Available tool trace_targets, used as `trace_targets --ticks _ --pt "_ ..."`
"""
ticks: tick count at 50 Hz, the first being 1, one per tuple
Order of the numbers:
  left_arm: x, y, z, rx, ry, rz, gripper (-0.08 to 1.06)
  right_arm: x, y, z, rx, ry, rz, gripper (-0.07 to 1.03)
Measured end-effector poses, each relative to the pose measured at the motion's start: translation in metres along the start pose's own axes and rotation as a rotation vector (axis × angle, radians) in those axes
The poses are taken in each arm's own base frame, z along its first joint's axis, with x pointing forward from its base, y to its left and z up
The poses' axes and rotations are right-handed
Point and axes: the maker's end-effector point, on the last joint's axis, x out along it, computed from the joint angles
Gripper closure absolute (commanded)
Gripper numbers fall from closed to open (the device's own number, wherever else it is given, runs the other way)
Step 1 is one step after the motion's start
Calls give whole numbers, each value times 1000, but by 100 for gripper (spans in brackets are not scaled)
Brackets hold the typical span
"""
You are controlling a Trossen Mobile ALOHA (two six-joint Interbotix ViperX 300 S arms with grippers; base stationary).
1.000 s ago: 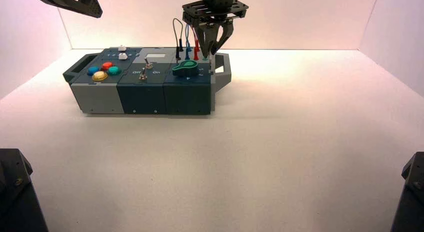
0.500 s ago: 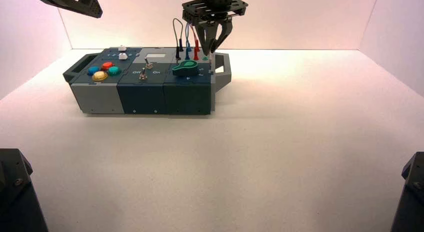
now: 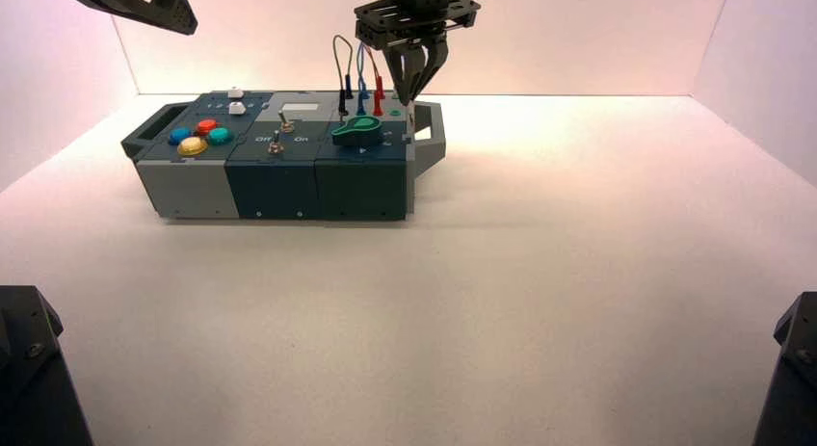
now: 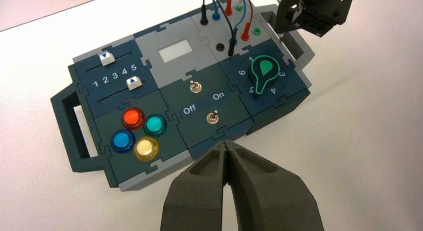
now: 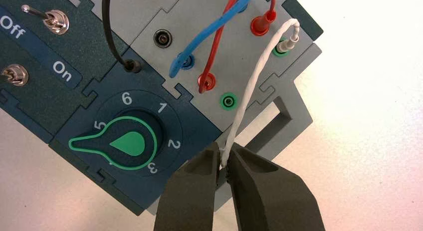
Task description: Insert the white wire.
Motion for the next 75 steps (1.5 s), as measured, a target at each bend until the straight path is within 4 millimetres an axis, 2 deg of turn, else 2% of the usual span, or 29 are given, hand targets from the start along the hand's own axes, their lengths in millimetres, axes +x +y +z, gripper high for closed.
trace_targets --ticks 36,60,75 --pt "0 -1 0 -3 2 -4 101 -22 -1 11 10 -261 -25 99" --pt "1 -9 0 22 6 -27 101 -24 -2 22 15 -323 -27 99" --pt "1 -9 4 26 -22 -23 101 -12 -1 18 13 -303 -26 99"
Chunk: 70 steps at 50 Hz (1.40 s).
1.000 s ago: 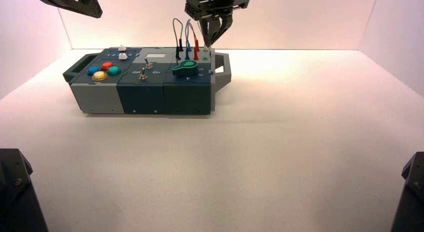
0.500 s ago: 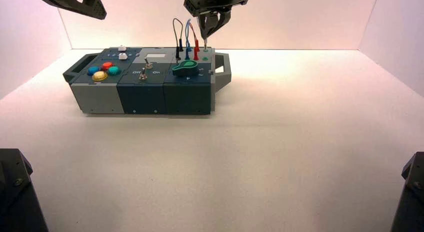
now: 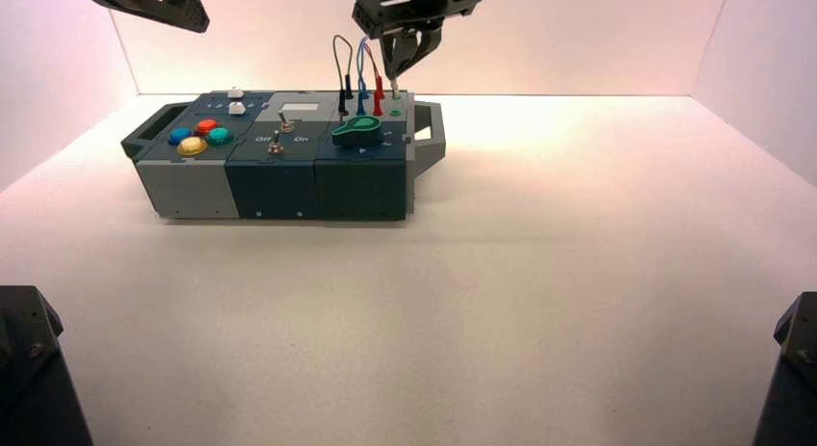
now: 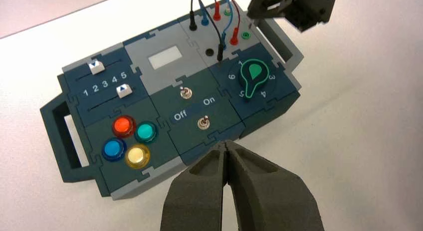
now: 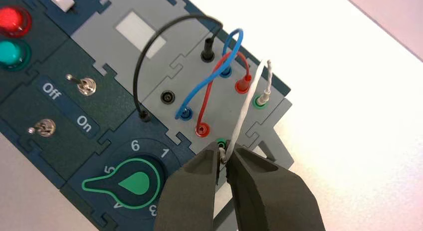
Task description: Insert the white wire.
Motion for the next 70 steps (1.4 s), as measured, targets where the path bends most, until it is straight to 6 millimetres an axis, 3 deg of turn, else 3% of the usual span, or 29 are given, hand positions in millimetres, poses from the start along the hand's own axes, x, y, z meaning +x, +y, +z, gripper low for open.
trace_targets --ticks 70 --pt "3 -5 -2 14 11 -15 101 18 -2 -7 -2 13 -3 99"
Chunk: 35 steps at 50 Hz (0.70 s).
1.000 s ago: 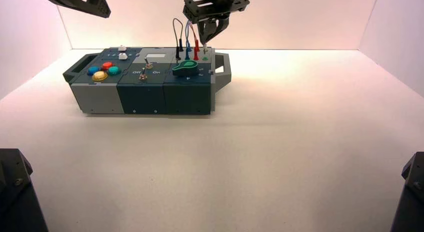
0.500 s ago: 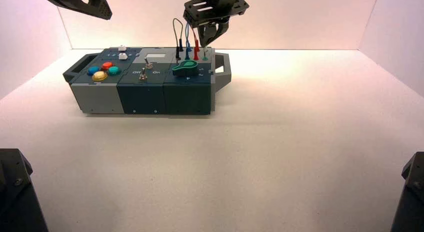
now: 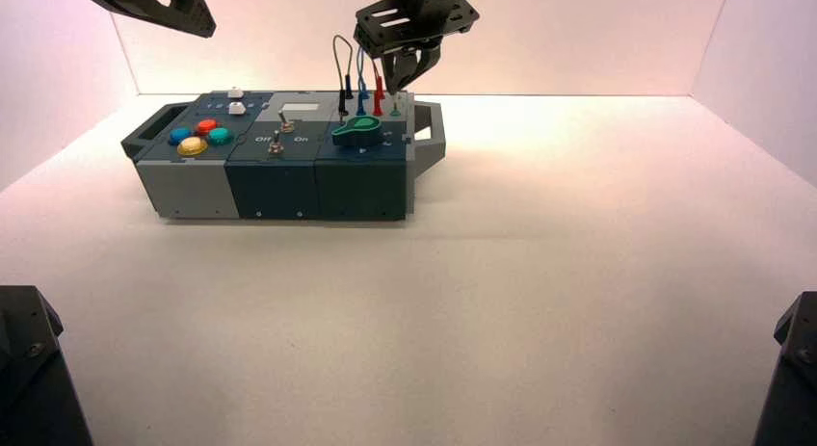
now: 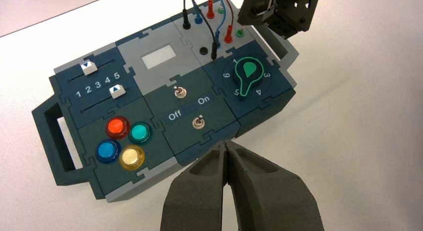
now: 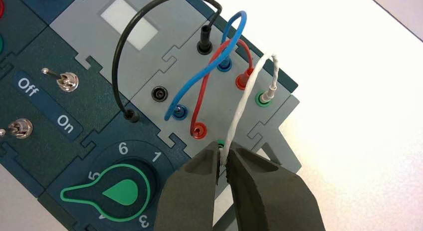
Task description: Insert the white wire.
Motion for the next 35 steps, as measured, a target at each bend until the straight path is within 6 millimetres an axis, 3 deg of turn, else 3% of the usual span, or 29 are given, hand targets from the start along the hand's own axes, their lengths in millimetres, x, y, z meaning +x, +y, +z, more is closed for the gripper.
trace_targets --ticks 35 --pt "0 0 0 1 2 1 101 -1 -2 0 -8 7 -6 99"
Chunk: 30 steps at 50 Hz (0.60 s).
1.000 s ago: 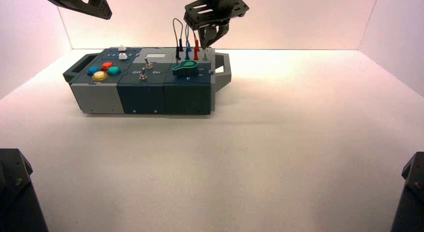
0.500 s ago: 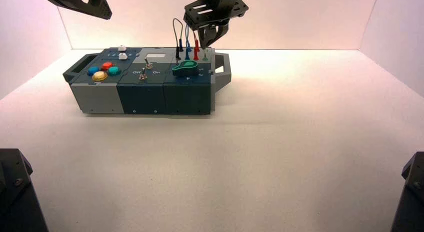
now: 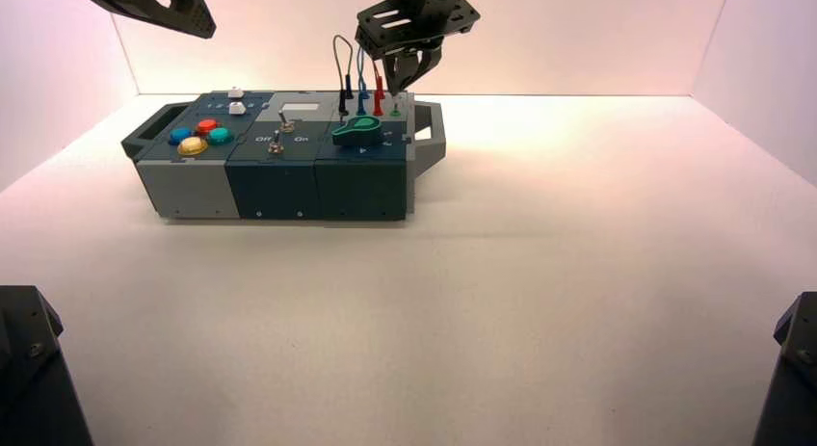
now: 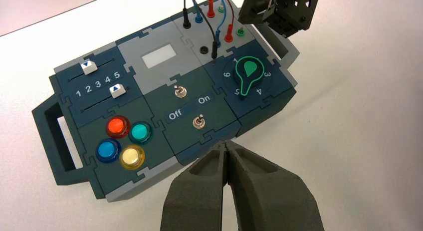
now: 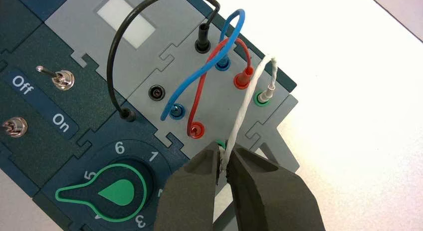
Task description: Insert the white wire.
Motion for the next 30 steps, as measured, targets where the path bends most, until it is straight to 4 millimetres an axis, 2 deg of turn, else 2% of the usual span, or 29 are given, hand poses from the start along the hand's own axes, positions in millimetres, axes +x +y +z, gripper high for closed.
trace_targets --ticks 30 --pt "0 0 -1 0 2 0 101 10 1 -9 3 15 3 99"
